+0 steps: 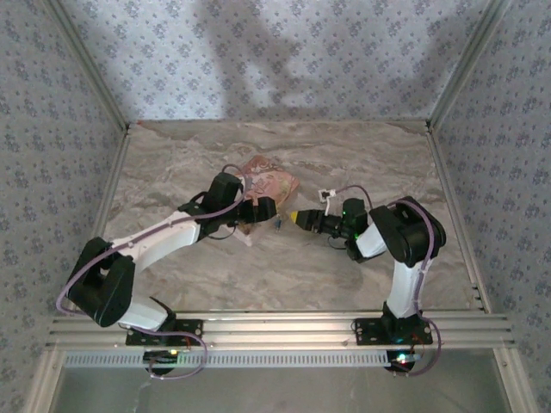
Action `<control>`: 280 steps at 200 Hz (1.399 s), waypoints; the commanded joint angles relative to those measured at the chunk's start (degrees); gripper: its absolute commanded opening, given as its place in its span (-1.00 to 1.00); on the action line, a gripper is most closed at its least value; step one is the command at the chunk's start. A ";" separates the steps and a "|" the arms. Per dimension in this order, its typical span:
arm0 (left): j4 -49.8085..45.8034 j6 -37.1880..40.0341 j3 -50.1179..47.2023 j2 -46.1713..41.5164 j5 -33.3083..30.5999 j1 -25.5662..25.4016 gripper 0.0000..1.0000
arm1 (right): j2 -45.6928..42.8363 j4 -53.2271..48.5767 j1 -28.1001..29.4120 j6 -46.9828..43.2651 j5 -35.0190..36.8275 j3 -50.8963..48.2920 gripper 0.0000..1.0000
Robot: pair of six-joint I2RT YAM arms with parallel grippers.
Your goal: Unlock the padlock with the key
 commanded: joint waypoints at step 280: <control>-13.91 6.76 28.20 24.13 4.63 -0.25 0.80 | 9.42 -1.08 7.73 -7.19 -8.61 13.02 0.13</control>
